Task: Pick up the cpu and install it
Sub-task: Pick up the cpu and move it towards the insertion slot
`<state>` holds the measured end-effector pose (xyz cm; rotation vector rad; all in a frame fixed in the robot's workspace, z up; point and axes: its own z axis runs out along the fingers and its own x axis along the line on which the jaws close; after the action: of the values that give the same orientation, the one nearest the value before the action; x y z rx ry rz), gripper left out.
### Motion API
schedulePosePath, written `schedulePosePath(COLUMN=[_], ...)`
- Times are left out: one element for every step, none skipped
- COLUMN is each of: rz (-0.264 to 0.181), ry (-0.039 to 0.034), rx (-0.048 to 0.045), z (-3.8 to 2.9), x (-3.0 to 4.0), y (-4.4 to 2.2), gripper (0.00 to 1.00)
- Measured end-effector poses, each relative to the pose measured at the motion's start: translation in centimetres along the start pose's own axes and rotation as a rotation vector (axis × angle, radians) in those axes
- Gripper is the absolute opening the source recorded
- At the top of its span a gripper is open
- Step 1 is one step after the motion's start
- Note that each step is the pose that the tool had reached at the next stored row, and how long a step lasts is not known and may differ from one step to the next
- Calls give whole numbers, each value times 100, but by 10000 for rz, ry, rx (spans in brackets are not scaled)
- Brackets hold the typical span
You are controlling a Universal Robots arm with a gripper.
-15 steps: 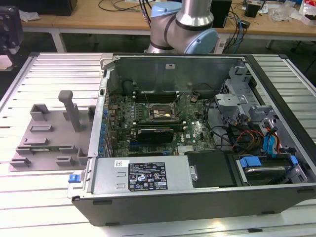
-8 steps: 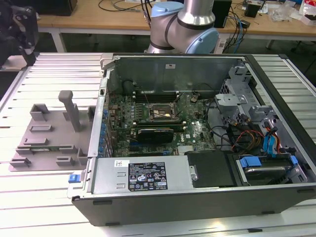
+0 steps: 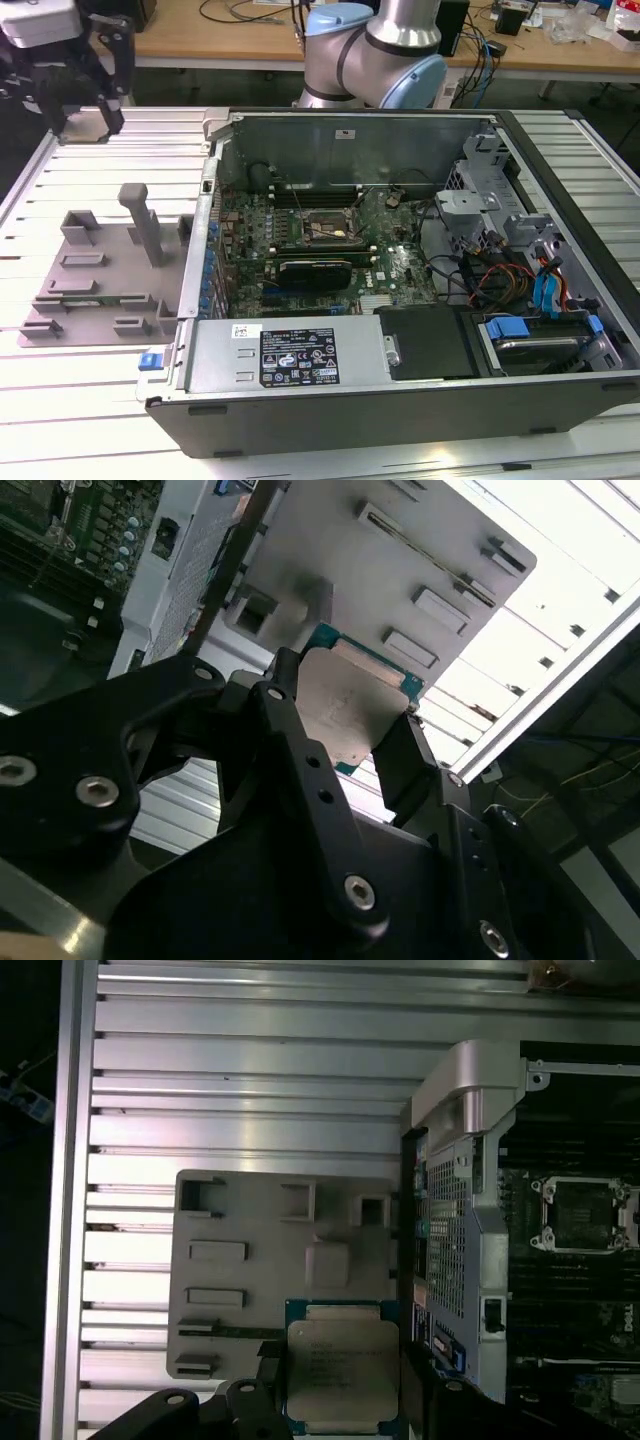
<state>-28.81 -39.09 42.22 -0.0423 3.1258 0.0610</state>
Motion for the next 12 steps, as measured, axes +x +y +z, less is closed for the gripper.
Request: schedulePosePath(rz=[0,0,1,1,-1,1,1,0,1,1,1,0], ry=[3,6,10,12,13,17,21,22,24,25,28,30], rx=[-1,-1,0,-1,-1,-1,0,-1,-2,-1,0,0], z=[2,3,3,5,5,6,7,8,9,10,10,10], x=[-96,-170,-247,-314,-357,-439,-509,-572,-625,-666,-730,-770], y=[-4,-7,-10,-13,-15,-18,-21,-24,-26,-27,-30,-32], gripper=[55,55,55,55,55,55,55,55,55,55,55,55])
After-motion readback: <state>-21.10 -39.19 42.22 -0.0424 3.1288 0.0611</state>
